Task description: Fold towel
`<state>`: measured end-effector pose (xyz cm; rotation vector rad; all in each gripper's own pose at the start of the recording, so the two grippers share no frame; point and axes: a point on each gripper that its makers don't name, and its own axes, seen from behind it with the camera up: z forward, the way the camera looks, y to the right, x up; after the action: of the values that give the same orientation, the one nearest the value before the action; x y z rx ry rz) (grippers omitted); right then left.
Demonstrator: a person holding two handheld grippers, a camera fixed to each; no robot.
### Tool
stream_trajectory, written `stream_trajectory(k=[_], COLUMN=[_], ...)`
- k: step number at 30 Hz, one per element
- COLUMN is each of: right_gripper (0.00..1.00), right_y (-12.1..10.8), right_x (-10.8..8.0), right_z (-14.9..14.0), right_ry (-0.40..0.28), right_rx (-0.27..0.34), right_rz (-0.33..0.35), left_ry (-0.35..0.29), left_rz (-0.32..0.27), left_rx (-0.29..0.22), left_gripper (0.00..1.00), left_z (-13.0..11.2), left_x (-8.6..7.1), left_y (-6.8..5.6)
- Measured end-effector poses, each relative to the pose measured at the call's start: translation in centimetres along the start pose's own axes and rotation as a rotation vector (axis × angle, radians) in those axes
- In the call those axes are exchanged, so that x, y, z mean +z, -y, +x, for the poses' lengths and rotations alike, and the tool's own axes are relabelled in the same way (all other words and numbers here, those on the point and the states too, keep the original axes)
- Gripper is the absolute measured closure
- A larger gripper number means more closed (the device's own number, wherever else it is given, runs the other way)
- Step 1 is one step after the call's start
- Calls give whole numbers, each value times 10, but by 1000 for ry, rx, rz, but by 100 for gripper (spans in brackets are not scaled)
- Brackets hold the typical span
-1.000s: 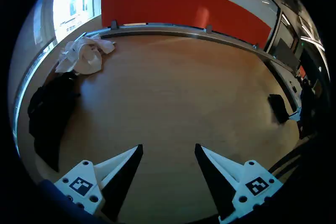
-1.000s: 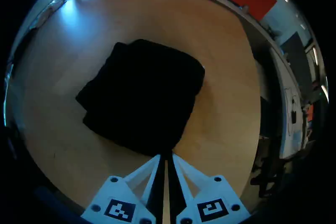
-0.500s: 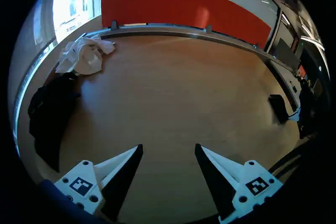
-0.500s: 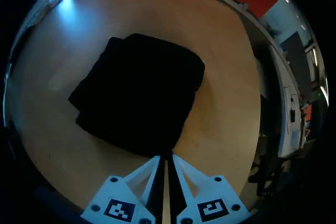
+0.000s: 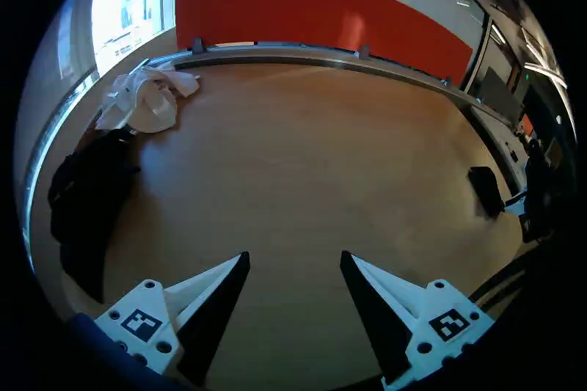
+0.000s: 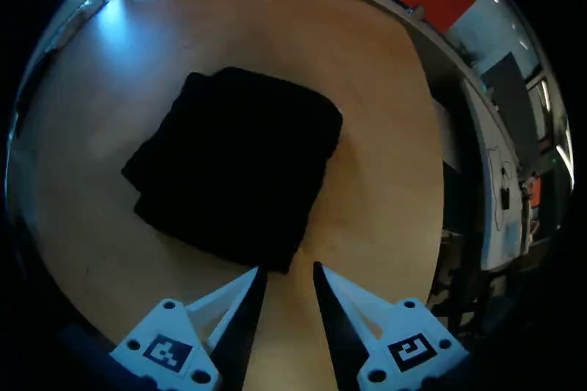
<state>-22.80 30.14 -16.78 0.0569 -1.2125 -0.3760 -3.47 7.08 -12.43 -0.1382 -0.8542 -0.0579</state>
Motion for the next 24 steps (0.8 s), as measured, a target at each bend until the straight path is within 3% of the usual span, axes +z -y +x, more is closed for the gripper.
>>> stream_trajectory(k=[3, 9, 18, 24], right_gripper=[37, 7, 7, 7], right_y=[0, 5, 14, 25], right_x=[-3, -12, -27, -44], right_z=[1, 7, 26, 54], right_ry=[-9, -44, -118, -223], right_rx=[-3, -2, 36, 91], right_rz=[-6, -11, -3, 6], left_ry=[-1, -4, -12, -21], left_rz=[-2, -10, -15, -14], left_rx=[1, 2, 8, 7], left_gripper=[8, 8, 9, 9], left_z=[1, 3, 6, 9], left_x=[0, 1, 1, -1], left_y=[-1, -1, -1, 1])
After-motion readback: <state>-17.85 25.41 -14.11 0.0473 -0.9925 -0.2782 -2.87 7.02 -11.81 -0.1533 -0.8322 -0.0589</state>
